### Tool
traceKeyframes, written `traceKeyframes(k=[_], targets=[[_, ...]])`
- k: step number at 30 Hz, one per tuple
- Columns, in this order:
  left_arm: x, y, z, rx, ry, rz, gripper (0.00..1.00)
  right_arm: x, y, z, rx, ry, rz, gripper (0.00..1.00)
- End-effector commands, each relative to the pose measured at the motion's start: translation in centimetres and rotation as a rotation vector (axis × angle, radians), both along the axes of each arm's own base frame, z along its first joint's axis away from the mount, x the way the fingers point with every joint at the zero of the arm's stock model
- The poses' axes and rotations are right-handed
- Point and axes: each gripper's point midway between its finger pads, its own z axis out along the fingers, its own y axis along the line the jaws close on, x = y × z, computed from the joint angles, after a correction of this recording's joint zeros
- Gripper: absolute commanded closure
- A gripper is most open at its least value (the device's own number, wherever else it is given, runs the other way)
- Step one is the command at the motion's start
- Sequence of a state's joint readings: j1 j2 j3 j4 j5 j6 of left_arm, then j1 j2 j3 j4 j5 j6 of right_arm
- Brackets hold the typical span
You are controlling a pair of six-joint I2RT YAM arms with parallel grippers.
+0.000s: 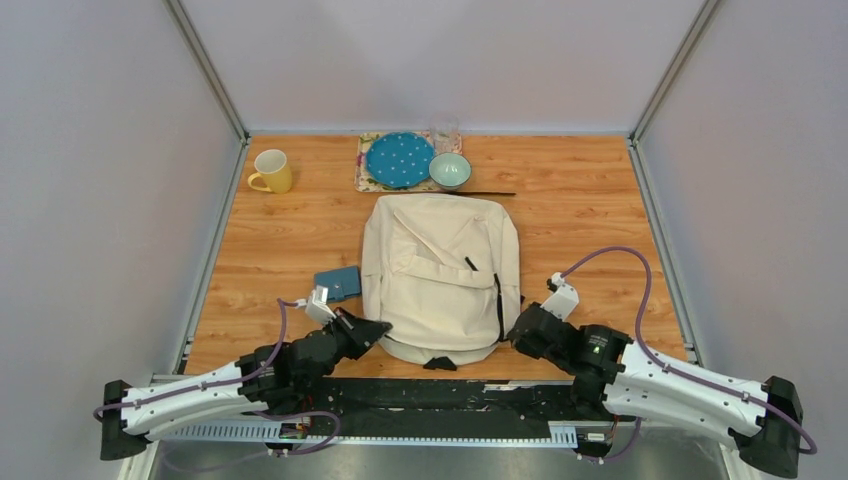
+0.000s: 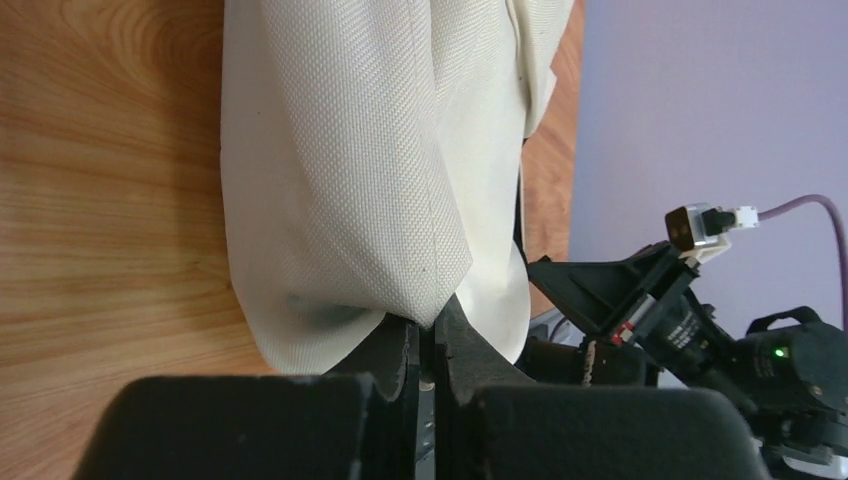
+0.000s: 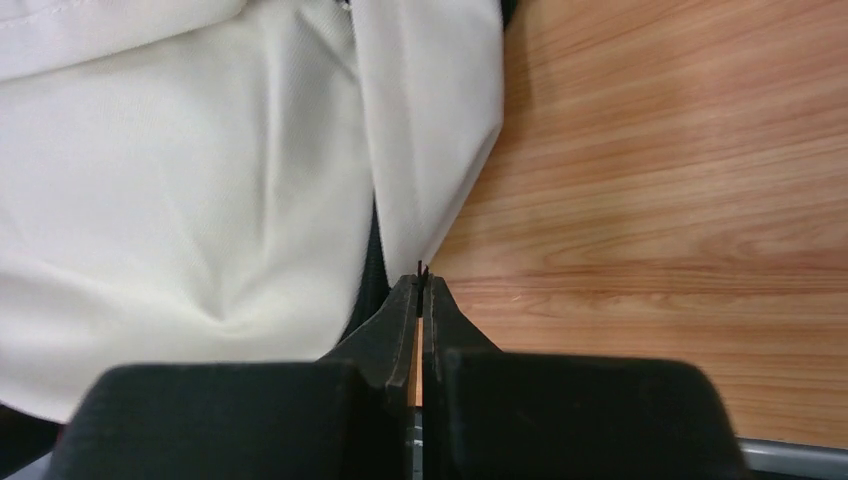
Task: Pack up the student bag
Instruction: Zip the student bag at the center of the board.
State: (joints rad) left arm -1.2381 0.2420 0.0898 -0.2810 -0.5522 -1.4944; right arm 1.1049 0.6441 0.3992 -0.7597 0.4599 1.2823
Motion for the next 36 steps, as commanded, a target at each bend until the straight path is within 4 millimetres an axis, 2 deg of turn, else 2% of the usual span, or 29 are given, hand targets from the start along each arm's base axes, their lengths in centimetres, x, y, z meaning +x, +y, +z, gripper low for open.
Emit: traceKeyframes(k=[1, 4, 5, 6, 8, 9, 10, 11, 13, 14, 15, 16, 17, 18, 19, 20, 21, 22, 26, 27, 30, 36], targets=[[0.1, 4.8, -5.0, 0.265, 0.035, 0.082, 1.00, 1.2, -2.9, -0.1, -0.126, -0.038, -0.041, 1.00], [0.0, 4.8, -4.3, 0.306, -0.008, 0.037, 1.00, 1.6, -3.1, 0.4, -0.122, -0.048, -0.052, 1.00], [-0.2, 4.5, -4.0, 0.320, -0.021, 0.004, 0.91, 1.8, -2.7, 0.7, -0.109, -0.057, -0.037, 1.00], [-0.3, 4.1, -3.0, 0.324, -0.043, -0.024, 0.61, 1.9, -2.3, 1.0, -0.095, -0.065, -0.027, 1.00], [-0.7, 3.6, -2.7, 0.428, -0.086, -0.121, 0.43, 1.9, -1.4, 1.6, -0.059, -0.076, 0.007, 1.00], [-0.6, 3.1, -0.7, 0.437, -0.115, -0.146, 0.30, 2.0, -1.1, 1.9, -0.047, -0.082, 0.013, 1.00], [-0.8, 3.6, -1.4, 0.568, -0.118, -0.202, 0.28, 2.0, -0.9, 2.0, -0.040, -0.085, 0.021, 1.00], [-0.7, 2.7, 1.3, 0.571, -0.145, -0.236, 0.24, 2.0, -0.7, 2.3, -0.030, -0.088, 0.027, 1.00], [-0.7, 3.1, 1.2, 0.762, -0.151, -0.308, 0.24, 2.1, -0.4, 2.7, -0.024, -0.095, 0.040, 1.00], [-0.3, 2.1, 3.8, 0.758, -0.192, -0.314, 0.23, 2.1, -0.2, 3.0, -0.016, -0.099, 0.048, 1.00], [-0.5, 1.4, 3.9, 0.831, -0.231, -0.371, 0.23, 2.0, -0.1, 3.2, -0.014, -0.100, 0.056, 1.00], [-0.1, 0.6, 5.1, 0.838, -0.279, -0.370, 0.23, 2.0, 0.0, 3.3, -0.008, -0.101, 0.058, 1.00], [0.0, -0.7, 6.7, 0.817, -0.324, -0.386, 0.23, 1.9, 0.2, 3.4, 0.000, -0.100, 0.065, 1.00], [0.0, -1.6, 7.0, 0.855, -0.376, -0.439, 0.23, 1.9, 0.3, 3.5, 0.003, -0.102, 0.073, 1.00], [-0.6, -3.8, 8.1, 0.786, -0.416, -0.497, 0.22, 1.9, 0.4, 3.6, 0.009, -0.100, 0.075, 1.00], [-0.9, -5.0, 8.7, 0.759, -0.448, -0.539, 0.22, 1.8, 0.5, 3.6, 0.014, -0.098, 0.075, 1.00], [-1.3, -6.1, 8.5, 0.770, -0.482, -0.602, 0.21, 1.8, 0.4, 3.5, 0.014, -0.096, 0.075, 1.00], [-2.3, -8.1, 9.1, 0.698, -0.519, -0.672, 0.21, 1.8, 0.4, 3.5, 0.015, -0.093, 0.072, 1.00], [-4.3, -11.9, 7.9, 0.701, -0.606, -0.863, 0.21, 1.7, 0.6, 3.8, 0.032, -0.094, 0.076, 1.00], [-4.5, -12.6, 6.7, 0.742, -0.623, -0.907, 0.20, 1.7, 0.7, 4.1, 0.042, -0.100, 0.077, 1.00], [-5.7, -15.4, 6.2, 0.719, -0.691, -0.996, 0.20, 1.7, 0.8, 4.5, 0.061, -0.108, 0.081, 1.00], [-6.6, -18.3, 5.1, 0.671, -0.766, -1.044, 0.19, 1.6, 0.9, 4.9, 0.092, -0.114, 0.076, 1.00]])
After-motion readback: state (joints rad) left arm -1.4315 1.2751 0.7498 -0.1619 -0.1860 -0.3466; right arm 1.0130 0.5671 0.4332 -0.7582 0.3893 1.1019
